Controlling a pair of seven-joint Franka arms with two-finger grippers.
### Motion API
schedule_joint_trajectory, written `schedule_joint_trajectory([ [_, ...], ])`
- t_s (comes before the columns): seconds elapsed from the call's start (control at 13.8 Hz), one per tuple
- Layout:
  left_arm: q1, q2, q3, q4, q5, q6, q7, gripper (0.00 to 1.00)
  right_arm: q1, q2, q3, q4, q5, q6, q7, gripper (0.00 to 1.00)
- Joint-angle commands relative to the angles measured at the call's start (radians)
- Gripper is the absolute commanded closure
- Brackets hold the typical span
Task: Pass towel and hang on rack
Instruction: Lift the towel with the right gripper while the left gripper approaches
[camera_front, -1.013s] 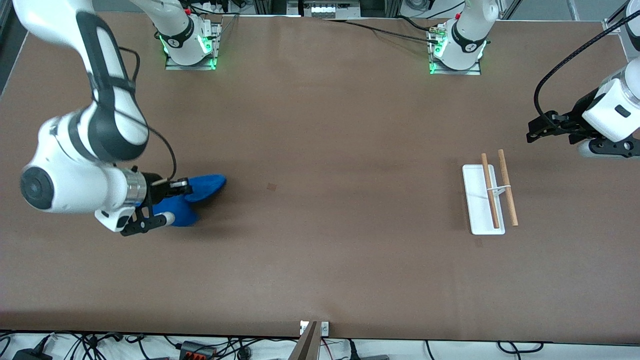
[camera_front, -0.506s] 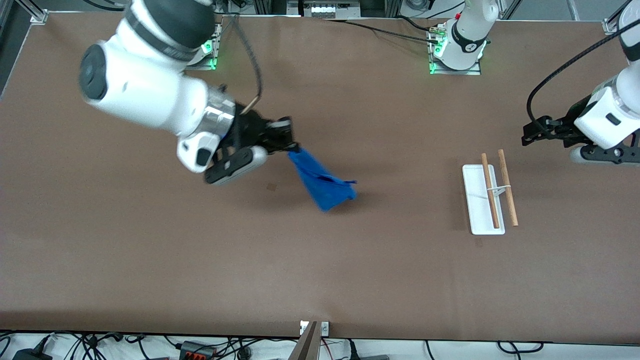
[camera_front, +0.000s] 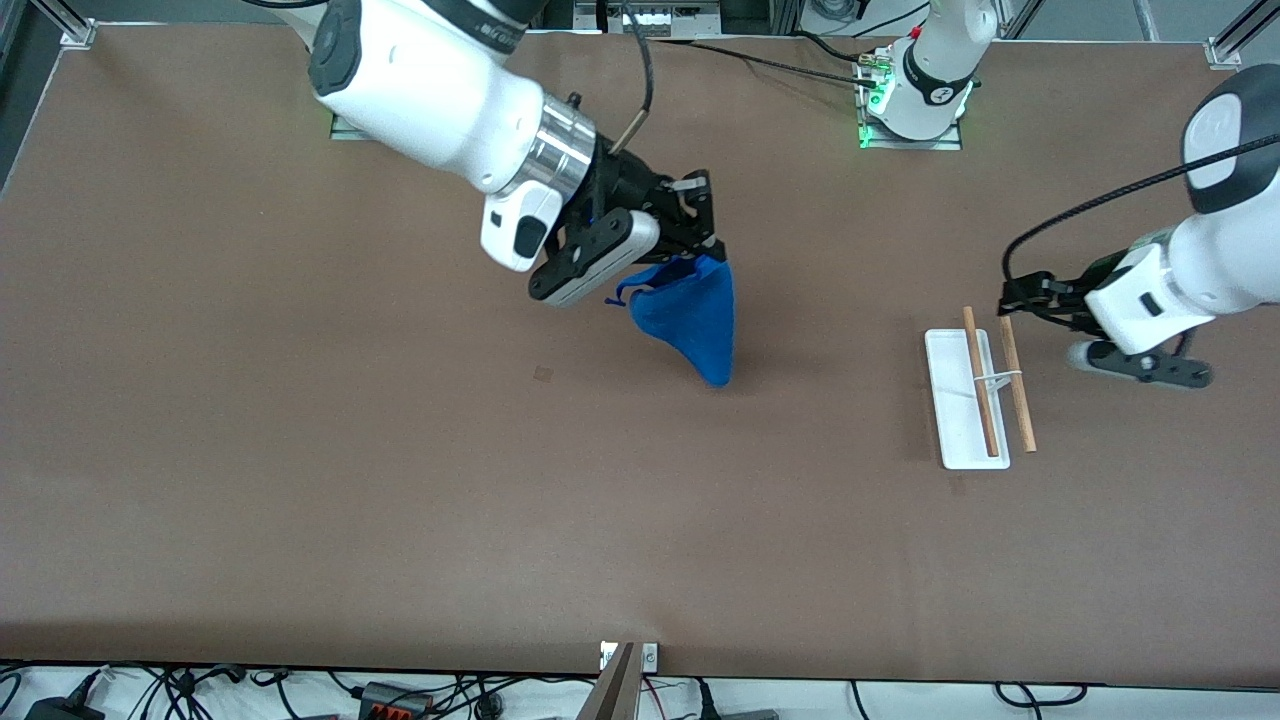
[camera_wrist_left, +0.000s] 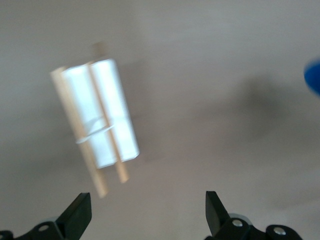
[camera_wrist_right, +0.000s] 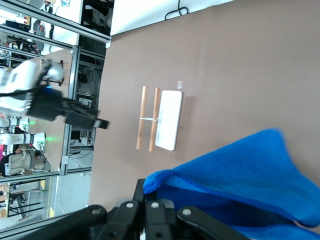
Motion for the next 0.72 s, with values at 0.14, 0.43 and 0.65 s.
schedule_joint_trajectory([
  [0.14,-0.058,0.117,-0.03,0.035,-0.164,0.067,0.363,0.0,0.02,0.016,0.004,0.031,0.015,0.012,0.026,1.0],
  [0.43,-0.068,0.174,-0.087,0.021,-0.285,0.151,0.683,0.0,0.021,0.018,0.003,0.031,0.014,0.016,0.027,1.0],
  [0.65,-0.073,0.183,-0.112,-0.043,-0.415,0.246,0.888,0.0,0.023,0.018,0.001,0.029,0.006,0.016,0.021,1.0],
])
